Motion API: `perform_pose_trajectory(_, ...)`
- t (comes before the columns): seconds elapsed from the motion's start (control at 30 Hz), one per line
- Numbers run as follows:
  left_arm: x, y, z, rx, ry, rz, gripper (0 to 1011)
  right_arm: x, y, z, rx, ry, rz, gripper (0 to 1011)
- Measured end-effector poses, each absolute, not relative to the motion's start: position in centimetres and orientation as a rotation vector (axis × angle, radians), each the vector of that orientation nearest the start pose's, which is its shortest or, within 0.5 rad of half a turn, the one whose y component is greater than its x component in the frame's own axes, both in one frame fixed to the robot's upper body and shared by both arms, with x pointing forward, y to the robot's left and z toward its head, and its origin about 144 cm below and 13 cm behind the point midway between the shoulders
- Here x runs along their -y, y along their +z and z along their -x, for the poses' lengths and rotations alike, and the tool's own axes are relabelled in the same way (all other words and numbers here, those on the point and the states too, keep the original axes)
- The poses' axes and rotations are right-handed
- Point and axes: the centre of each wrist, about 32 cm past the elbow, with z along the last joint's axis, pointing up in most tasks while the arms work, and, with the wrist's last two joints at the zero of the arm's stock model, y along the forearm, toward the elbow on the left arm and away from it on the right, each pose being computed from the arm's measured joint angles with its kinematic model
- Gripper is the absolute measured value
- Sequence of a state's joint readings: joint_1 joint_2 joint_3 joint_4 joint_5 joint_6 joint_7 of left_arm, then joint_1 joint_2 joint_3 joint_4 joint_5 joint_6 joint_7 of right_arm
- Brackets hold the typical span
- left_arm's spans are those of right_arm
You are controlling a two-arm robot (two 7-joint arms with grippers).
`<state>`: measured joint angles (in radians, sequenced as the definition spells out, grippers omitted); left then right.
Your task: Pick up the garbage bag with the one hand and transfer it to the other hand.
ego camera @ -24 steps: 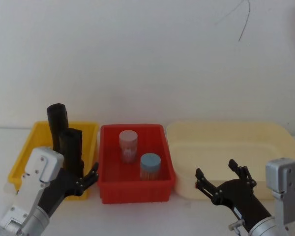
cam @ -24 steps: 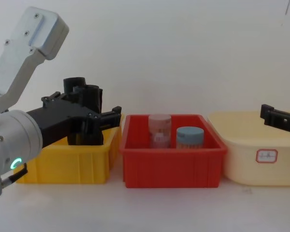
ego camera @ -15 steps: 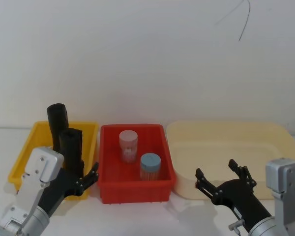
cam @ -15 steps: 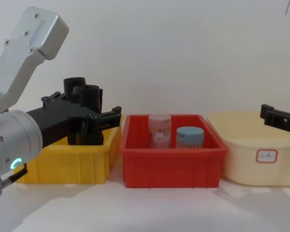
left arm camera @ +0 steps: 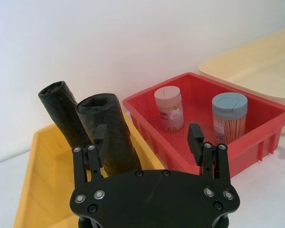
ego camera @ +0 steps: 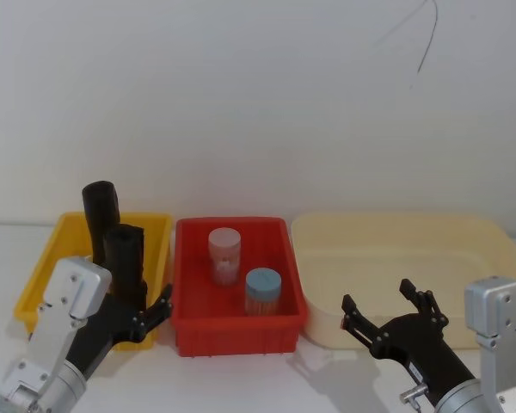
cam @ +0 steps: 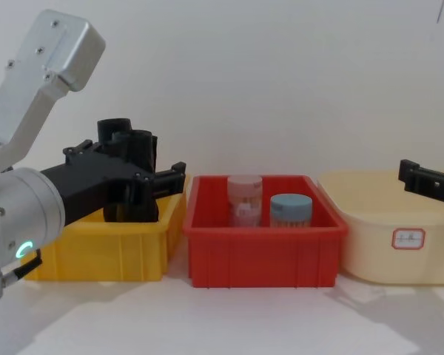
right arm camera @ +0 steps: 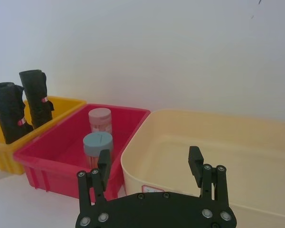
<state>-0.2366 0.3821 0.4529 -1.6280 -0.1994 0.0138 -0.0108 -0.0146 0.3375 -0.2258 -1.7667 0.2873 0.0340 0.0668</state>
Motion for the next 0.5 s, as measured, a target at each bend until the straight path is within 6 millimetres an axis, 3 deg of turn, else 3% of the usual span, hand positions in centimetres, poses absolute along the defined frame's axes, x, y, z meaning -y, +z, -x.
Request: perform_pose_trajectory(0.5, -20.64, 120.93, -48.86, 0.271, 1.193, -0.079, 1001, 23.71, 118.87, -44.33, 0.075, -1.229, -0.026, 1001)
